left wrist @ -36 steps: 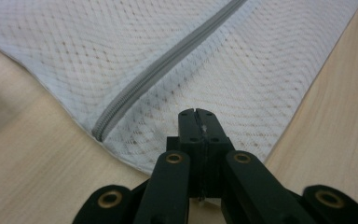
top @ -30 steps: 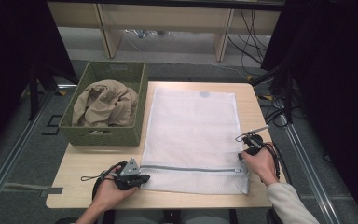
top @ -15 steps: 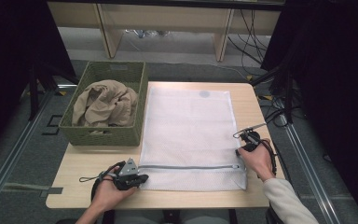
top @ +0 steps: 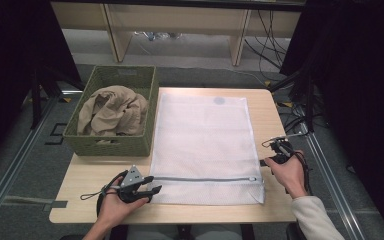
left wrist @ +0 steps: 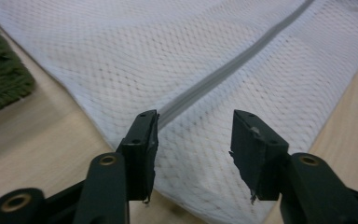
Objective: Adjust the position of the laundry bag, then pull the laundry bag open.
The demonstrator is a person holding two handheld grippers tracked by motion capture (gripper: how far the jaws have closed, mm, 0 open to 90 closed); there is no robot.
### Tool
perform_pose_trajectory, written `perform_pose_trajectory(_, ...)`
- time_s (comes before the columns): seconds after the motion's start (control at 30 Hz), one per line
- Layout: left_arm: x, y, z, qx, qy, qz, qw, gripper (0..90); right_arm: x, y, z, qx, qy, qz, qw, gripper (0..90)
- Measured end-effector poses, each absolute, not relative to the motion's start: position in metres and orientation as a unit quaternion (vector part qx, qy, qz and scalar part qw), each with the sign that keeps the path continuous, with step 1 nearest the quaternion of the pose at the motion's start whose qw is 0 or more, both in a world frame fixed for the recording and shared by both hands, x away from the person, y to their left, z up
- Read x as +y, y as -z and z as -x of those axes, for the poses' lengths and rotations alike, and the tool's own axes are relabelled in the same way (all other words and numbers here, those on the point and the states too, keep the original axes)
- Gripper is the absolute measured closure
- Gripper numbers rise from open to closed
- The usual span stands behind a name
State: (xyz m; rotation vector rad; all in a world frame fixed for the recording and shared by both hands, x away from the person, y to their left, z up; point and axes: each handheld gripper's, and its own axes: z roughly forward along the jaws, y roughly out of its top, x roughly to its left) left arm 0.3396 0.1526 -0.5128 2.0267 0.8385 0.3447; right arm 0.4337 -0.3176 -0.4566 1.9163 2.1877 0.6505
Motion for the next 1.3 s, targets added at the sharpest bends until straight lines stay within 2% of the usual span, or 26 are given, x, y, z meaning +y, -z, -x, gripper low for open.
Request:
perform_pose_trajectory(0.07, 0.1533, 0.5129, -0.3396, 0.356, -0.147, -0.801, 0.458, 46.5, -0.3183, 0.4558, -0.4336, 0.734, -0.216, -0.639, 0.073, 74.2)
perform_pose_trajectory(0.23, 0.1567, 0.5124, -0.3423, 0.361, -0.161, -0.796, 0.459, 37.6, -0.3216, 0.4589, -0.4358, 0.751, -0.218, -0.617, 0.086, 73.0)
perform_pose_trajectory(0.43, 0.1562, 0.5135, -0.3405, 0.358, -0.159, -0.793, 0.466, 34.0, -0.318, 0.4553, -0.4355, 0.755, -0.204, -0.618, 0.08, 71.7)
perform_pose_trajectory(0.67, 0.153, 0.5141, -0.3432, 0.356, -0.164, -0.789, 0.473, 35.3, -0.3172, 0.4524, -0.4357, 0.747, -0.184, -0.637, 0.05, 73.1)
perform_pose_trajectory(0.73, 0.153, 0.5137, -0.3446, 0.358, -0.166, -0.793, 0.465, 36.3, -0.3185, 0.4534, -0.4362, 0.75, -0.173, -0.638, 0.025, 74.2)
perform_pose_trajectory(0.87, 0.1506, 0.5136, -0.3451, 0.357, -0.165, -0.785, 0.479, 36.8, -0.3216, 0.4543, -0.4345, 0.765, -0.179, -0.619, 0.022, 74.0)
perform_pose_trajectory(1.1, 0.1537, 0.5124, -0.3434, 0.345, -0.173, -0.795, 0.468, 37.7, -0.3194, 0.4555, -0.4299, 0.761, -0.152, -0.631, -0.005, 72.5)
perform_pose_trajectory(1.17, 0.1528, 0.5125, -0.3434, 0.345, -0.175, -0.796, 0.466, 37.8, -0.3168, 0.4539, -0.4298, 0.753, -0.137, -0.643, -0.029, 71.9)
perform_pose_trajectory(1.3, 0.152, 0.513, -0.3432, 0.348, -0.17, -0.792, 0.472, 37.8, -0.3146, 0.456, -0.4296, 0.747, -0.139, -0.649, -0.037, 71.7)
